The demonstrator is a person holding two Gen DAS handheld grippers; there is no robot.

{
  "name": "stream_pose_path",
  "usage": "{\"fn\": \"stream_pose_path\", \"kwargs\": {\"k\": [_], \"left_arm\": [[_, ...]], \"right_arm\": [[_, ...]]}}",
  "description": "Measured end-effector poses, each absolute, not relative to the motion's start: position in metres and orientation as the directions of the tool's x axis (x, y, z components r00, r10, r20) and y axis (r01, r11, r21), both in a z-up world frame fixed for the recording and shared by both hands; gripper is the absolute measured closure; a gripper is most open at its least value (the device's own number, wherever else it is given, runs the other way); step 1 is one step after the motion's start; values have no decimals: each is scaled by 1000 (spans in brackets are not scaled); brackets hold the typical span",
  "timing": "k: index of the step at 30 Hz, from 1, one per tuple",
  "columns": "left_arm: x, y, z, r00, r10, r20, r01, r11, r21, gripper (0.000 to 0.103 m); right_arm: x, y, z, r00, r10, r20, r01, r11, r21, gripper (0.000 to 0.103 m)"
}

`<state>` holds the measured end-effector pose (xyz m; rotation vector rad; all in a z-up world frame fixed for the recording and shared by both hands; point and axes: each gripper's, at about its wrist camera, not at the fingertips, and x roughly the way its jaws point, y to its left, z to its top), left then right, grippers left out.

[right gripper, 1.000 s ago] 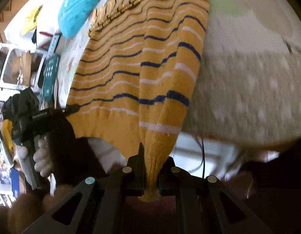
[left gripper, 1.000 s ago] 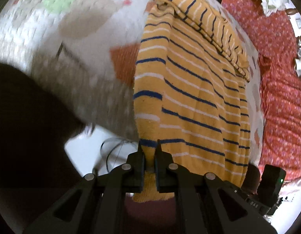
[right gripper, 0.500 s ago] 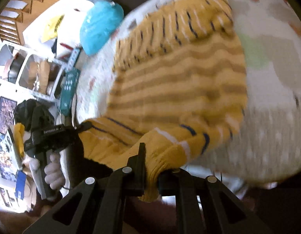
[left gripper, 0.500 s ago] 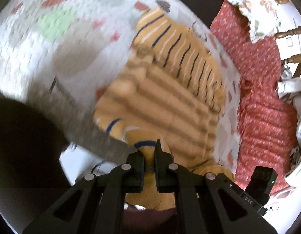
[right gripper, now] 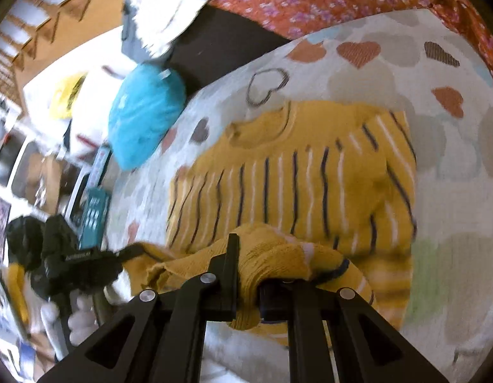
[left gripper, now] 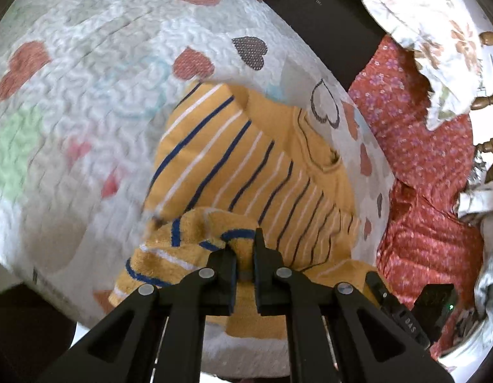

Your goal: Fold small clothes

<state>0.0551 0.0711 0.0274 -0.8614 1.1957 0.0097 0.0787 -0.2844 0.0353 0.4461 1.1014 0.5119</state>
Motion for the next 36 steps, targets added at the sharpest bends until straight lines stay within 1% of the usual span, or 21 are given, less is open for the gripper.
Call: {"fn": "stream_pose_path", "kwargs": {"k": [3,5,7,8,9,10,11,14,15,16,17,18,19,22,25,27,29,30,32,34,36], "left_arm": [[83,75,16,392,-415,-821,-461,683,-566,94],[97,80,6,392,-433,-812,-478,658,-582,92],[105,85,2,411,-474,-779,-467,624,-626,82],[105,88,3,431,-484,-762,-452,615,-646,72],[103,90,8,457,-486,-745,-431,611,-664,60],[100,93,13,482,-487,-729,-411,609,-678,54],[95,96,17,505,-486,-714,-391,609,-690,46],[75,108,25,573,-460,-678,-358,604,-712,38],[70,112,26,586,-438,-682,-364,610,-704,36],[65,115,25,596,-407,-692,-374,623,-687,36],[59,118,23,601,-370,-708,-385,643,-662,36],[56,120,20,601,-332,-727,-395,668,-631,36],[54,120,18,598,-309,-739,-395,689,-608,36],[56,118,16,588,-267,-764,-373,748,-549,36],[54,131,18,591,-166,-789,-435,759,-485,36],[50,149,18,581,-88,-809,-499,747,-440,36],[44,170,15,586,-68,-807,-543,707,-454,36],[40,182,13,589,-61,-806,-563,685,-463,36],[35,198,7,579,-52,-814,-594,656,-465,36],[32,208,2,577,-67,-814,-600,641,-478,36],[30,214,1,572,-61,-818,-605,642,-470,36]], "right_arm": [[115,-285,22,372,569,-734,-121,813,569,93],[136,-284,7,367,558,-744,-95,818,567,90],[150,-285,-5,372,533,-760,-66,831,552,88],[155,-286,-11,373,524,-766,-50,835,548,85],[160,-288,-18,370,519,-770,-33,836,548,83],[163,-290,-21,369,517,-772,-21,835,549,78],[166,-291,-26,370,517,-772,-8,832,554,76],[172,-292,-29,382,519,-765,-10,830,558,71],[173,-292,-27,389,516,-763,-19,833,553,70],[173,-292,-25,396,514,-761,-24,834,551,65],[174,-292,-22,410,507,-758,-25,837,546,57],[174,-294,-17,434,494,-753,-21,841,540,53],[174,-296,-12,455,487,-746,-14,841,540,46],[176,-299,5,497,444,-745,18,853,521,41],[163,-274,32,520,467,-715,-48,852,521,42],[154,-235,37,449,521,-726,-136,843,521,47],[143,-191,34,377,547,-747,-219,837,502,65],[139,-165,28,338,540,-771,-257,841,476,70],[134,-126,15,298,490,-819,-312,861,402,89],[137,-87,-1,292,412,-863,-349,886,305,91],[145,-61,-9,291,401,-869,-368,885,286,91]]}}
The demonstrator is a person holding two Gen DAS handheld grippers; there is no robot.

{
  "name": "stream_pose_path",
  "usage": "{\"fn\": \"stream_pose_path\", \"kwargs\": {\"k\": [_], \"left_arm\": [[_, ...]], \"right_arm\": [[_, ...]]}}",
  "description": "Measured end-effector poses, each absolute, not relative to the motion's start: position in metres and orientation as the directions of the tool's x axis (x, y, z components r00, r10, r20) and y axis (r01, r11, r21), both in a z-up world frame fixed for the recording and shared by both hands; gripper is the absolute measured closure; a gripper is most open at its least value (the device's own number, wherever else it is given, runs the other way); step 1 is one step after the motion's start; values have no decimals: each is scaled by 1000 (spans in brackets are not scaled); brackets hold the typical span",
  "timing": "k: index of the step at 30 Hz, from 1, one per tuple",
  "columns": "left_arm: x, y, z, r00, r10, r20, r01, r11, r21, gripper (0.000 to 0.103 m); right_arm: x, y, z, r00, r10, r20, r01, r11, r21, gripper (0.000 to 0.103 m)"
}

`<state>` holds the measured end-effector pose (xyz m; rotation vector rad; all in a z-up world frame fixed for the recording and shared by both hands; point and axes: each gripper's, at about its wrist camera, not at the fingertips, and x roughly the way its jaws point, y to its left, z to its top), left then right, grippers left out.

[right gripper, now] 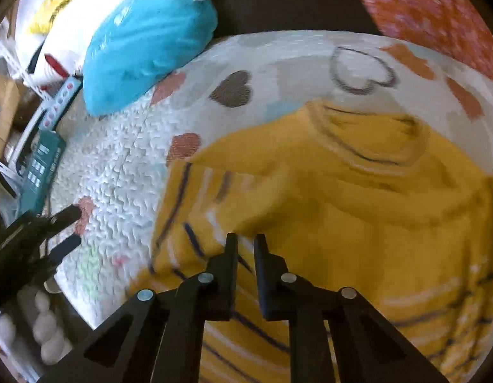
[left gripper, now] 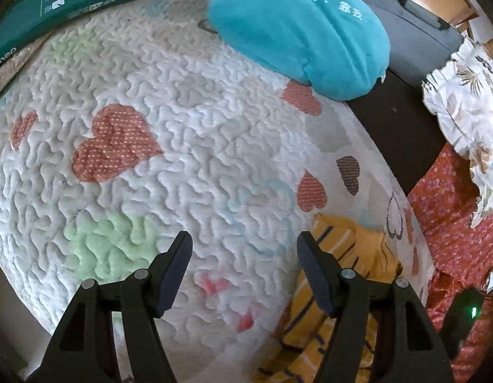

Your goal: Fold small clothes

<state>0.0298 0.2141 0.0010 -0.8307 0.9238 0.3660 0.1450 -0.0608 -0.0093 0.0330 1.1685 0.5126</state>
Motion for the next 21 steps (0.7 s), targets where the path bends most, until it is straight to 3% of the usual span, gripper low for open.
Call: {"fn": "stream_pose_path", "kwargs": {"k": [3,8,13,15,17,21], "left_arm": [[29,218,0,564,-56,-824,-611,643,-462,36],[39,205,-12,524,-164,-836,-556,677,-482,36],[45,173,-24,440,-292,-849,-409,777,-479,36],[40,163,-35,396,-364,-843,-360,783,-507,36],[32,154,-43,355,-410,-840,-324,789,-522,36],[15,133,-51,307,-423,-853,-249,829,-501,36]], "right_arm": [[155,-23,-16,296,384,-875,-405,880,249,91],[169,16,-39,217,339,-915,-459,863,211,89],[165,-33,2,276,461,-843,-380,858,345,88],[155,-76,20,318,477,-819,-341,864,370,81],[141,-132,34,368,470,-803,-279,879,387,60],[104,-244,40,461,373,-805,-131,926,355,53]]}}
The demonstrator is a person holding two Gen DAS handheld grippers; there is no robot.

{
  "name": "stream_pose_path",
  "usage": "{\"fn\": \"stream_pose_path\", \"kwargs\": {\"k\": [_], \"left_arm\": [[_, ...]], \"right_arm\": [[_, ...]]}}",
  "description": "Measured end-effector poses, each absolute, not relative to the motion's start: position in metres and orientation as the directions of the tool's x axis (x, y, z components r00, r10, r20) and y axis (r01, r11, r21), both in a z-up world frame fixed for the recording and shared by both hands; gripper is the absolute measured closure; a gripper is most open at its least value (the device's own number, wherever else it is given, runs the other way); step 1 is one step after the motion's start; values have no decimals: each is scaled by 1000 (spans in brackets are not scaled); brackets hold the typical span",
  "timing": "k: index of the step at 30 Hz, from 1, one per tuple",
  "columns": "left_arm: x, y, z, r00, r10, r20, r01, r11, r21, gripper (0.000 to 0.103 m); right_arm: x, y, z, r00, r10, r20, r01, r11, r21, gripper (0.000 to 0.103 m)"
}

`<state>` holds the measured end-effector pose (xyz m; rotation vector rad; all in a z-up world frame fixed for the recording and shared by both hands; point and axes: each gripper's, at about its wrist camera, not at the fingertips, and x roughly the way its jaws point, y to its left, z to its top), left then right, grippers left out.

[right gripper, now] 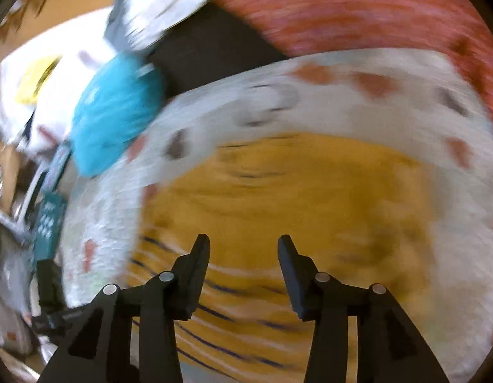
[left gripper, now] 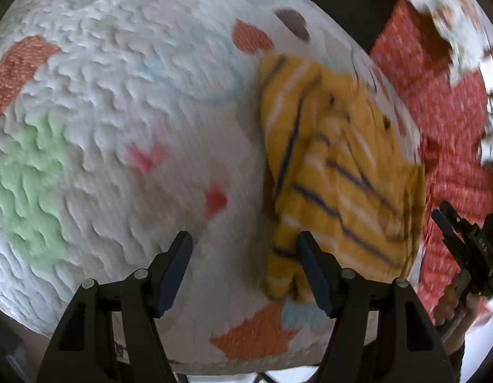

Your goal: Fold small clothes

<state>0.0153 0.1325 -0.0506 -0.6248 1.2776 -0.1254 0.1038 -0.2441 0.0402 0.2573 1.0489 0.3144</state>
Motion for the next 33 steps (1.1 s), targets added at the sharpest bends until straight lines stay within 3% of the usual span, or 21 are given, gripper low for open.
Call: {"fn": "stream_pose_path", "kwargs": {"k": [4,10,11,12,13,15,16,22,27,28,33], "left_arm": [[9,109,-48,311,-370,-875,-173,884,-435,36],[9,91,-49,312,-307,-899,-143,921,-364,38],[9,89,-48,312,-295,-903,-138,926,-351,56],[9,87,-46,313,-306,-899,-123,926,-358,96],[11,87,-46,299,-368,-881,-111,903,-415,95],[14,89,-41,293,-341,-893,-125,913,-389,97],[15,91,-37,290,-330,-898,-126,917,-378,97],[10,91,-13,289,-196,-937,-119,964,-238,97],[-1,94,-17,273,-50,-961,-158,983,-96,96],[-5,98,-14,283,-36,-958,-165,983,-85,96],[-20,120,25,389,-93,-916,-210,960,-186,92]], "right_arm": [[64,-331,26,473,299,-829,1,940,340,47],[37,-363,-8,445,347,-826,19,918,396,45],[37,-360,-15,431,357,-829,8,917,400,45],[36,-350,-24,412,365,-835,-12,918,396,45],[34,-345,-29,400,367,-840,-32,921,388,46],[29,-333,-37,354,364,-862,-83,930,359,85],[28,-332,-36,341,366,-866,-94,930,356,94],[39,-377,7,444,395,-804,-31,904,427,96],[46,-395,-16,395,255,-882,36,956,293,94],[45,-399,-17,404,198,-893,62,968,242,94],[33,-418,6,495,203,-845,101,952,288,89]]}}
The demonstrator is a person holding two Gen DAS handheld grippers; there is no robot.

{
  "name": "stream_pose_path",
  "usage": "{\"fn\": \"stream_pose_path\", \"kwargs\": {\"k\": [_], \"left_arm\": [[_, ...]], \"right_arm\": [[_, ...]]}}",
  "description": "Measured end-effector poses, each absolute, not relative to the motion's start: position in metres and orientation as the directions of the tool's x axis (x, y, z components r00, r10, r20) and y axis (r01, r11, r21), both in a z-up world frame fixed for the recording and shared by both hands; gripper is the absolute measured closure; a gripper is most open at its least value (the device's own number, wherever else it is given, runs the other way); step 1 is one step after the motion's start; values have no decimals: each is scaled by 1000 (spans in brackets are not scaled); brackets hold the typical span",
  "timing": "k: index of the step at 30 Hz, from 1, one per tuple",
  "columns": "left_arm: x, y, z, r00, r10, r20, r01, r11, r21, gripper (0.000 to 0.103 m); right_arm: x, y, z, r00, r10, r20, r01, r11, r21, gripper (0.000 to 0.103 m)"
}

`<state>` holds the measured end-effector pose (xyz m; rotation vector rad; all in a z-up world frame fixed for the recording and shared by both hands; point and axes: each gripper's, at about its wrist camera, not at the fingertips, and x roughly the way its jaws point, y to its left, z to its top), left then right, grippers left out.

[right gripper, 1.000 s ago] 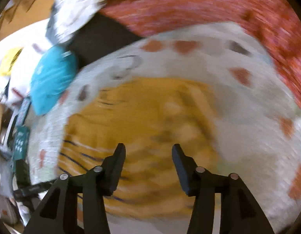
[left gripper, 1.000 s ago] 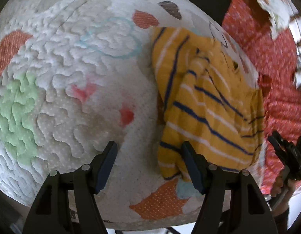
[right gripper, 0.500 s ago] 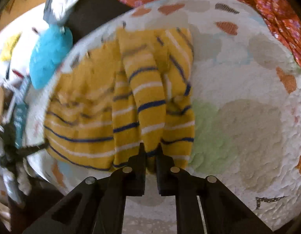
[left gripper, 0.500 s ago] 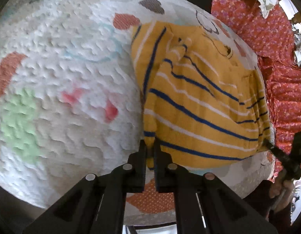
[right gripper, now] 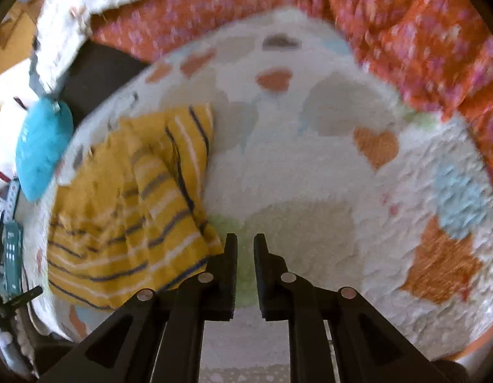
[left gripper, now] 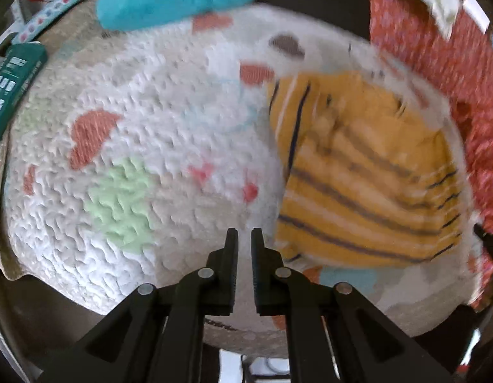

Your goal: Fold small clothes

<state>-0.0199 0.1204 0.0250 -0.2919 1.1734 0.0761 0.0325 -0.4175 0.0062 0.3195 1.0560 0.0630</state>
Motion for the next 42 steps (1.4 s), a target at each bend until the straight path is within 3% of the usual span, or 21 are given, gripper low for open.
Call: {"fn": "stream_pose_path", "kwargs": {"k": [2,4,7,10,15,17,21,25,29,31,34,38,42], "left_arm": [[-12,117,41,445,-131,-886,-204,948,-243,85],[6,103,48,481,-180,-858,-178,939,-296,82],[35,69,47,499,-267,-825,-103,926,-363,77],[68,37,26,487,-299,-821,-51,928,-369,75],[105,26,-25,407,-68,-911,-113,986,-124,78],[110,37,-31,398,-51,-916,-143,983,-117,79],[110,51,-28,406,19,-913,-201,977,-70,82],[108,78,-30,392,-92,-916,-263,942,-208,82],[100,91,-28,418,-177,-891,-279,908,-312,82],[91,97,-20,444,-176,-879,-283,903,-324,81],[79,105,-9,480,-115,-870,-306,907,-289,73],[66,119,-5,511,-138,-849,-344,872,-348,62],[50,133,-12,504,-137,-853,-398,839,-371,61]], "right_arm": [[34,-411,22,531,212,-821,48,959,278,67],[43,-392,34,558,228,-798,-10,963,268,55],[64,-349,38,553,228,-801,-94,973,212,56],[91,-311,27,502,288,-816,-168,958,234,74],[140,-273,-16,399,267,-877,-191,960,206,75],[161,-279,-36,382,160,-910,-165,981,104,79],[179,-304,-39,384,213,-899,-90,977,193,80],[182,-330,-30,438,175,-882,36,977,212,80],[176,-349,-20,465,68,-883,114,984,136,67],[160,-357,-8,490,54,-870,110,986,124,67],[124,-372,8,527,43,-849,129,983,130,58],[69,-393,12,532,96,-841,150,967,205,55],[25,-397,6,513,146,-846,151,955,256,55]]}}
